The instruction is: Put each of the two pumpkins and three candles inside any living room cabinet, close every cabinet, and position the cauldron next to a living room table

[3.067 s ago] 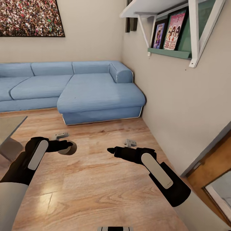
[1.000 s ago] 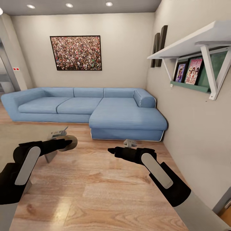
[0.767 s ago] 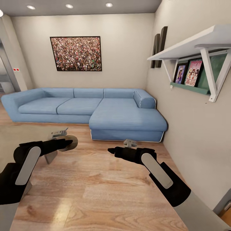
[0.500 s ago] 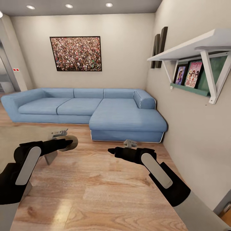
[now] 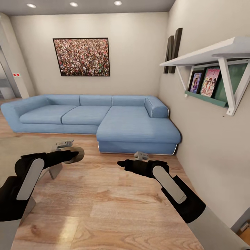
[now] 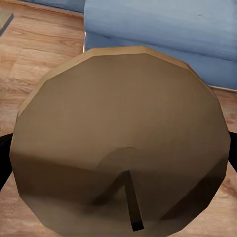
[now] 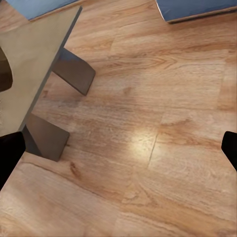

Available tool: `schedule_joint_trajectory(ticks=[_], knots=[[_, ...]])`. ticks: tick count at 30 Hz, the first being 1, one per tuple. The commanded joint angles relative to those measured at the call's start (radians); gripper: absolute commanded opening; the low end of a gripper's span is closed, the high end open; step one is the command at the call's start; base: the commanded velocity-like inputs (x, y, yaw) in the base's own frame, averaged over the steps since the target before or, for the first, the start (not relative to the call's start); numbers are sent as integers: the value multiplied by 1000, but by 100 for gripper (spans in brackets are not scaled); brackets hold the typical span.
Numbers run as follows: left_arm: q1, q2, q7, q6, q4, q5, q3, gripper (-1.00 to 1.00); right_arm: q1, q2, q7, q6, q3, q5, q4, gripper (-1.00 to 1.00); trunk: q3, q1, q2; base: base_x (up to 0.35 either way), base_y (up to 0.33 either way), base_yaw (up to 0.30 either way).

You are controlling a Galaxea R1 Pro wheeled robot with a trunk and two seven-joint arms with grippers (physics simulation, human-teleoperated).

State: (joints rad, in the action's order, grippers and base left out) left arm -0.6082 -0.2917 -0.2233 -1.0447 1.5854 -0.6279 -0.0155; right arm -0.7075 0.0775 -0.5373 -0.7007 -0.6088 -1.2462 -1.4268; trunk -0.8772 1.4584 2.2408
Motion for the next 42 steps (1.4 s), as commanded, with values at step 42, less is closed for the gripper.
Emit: schedule_joint_trajectory(ticks=[42], knots=[[-1, 0, -10, -2, 1, -10, -3, -100, -1, 1, -10, 1, -3, -9, -1, 100, 95, -161, -294, -75, 0, 96]])
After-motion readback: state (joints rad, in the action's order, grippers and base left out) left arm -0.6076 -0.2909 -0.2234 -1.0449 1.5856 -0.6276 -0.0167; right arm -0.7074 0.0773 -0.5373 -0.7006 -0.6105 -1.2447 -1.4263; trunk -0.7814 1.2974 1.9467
